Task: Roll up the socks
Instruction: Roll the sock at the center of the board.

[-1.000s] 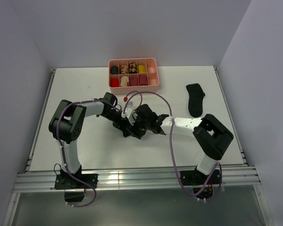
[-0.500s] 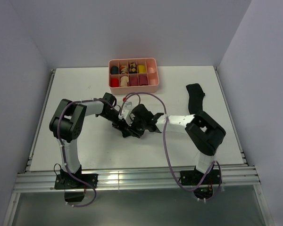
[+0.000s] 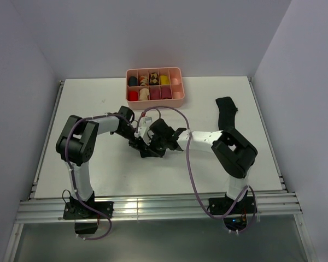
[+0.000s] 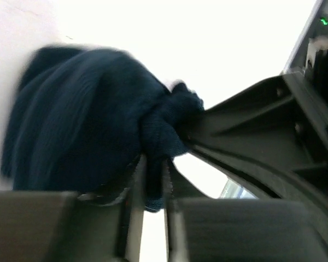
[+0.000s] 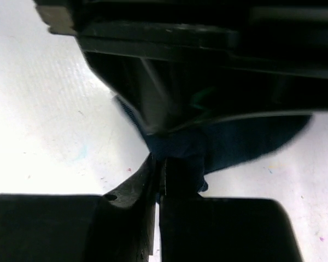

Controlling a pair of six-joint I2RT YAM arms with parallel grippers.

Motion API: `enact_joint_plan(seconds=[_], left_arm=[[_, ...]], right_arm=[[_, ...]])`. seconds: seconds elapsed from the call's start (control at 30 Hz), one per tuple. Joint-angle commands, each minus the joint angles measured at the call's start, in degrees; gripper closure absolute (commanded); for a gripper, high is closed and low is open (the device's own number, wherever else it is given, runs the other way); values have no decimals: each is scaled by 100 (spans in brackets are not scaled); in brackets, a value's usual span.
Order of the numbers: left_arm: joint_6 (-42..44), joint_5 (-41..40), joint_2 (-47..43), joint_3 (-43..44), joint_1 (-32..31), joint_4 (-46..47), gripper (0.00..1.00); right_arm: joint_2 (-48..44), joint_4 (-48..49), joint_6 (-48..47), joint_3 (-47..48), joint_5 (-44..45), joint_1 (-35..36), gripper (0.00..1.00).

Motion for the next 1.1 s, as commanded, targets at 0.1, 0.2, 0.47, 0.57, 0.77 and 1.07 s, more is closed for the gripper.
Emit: enact_joint_plan(seconds=[0.1,0.2,0.47,0.57,0.77,1.07], left_arm=[[-437,-1921,-1336,-208,-30,1346,72],[-911,-2539,-1680,-594,22,1942,70],[-1771,-4460,-2700,-1508,277,2797,65],[-2106,-5113,-3271,-1938,453,3130,66],[-1697,-5723,-4747,-2853,611,3746,66],[221,-3788,-5742,-3161,-64,2817,67]], right_arm=[[294,-1065,-9,391,-717,34,100],[311,-1188,8,471,-849,-1,100],[513,-1610,35,752,-1157,-160,100],[732,-1891,61,963,-1359,-230,100],[1207,-2690,140,1613,-2009,-397,100],[2252,-3658,597,2703,-2695,-775,100]])
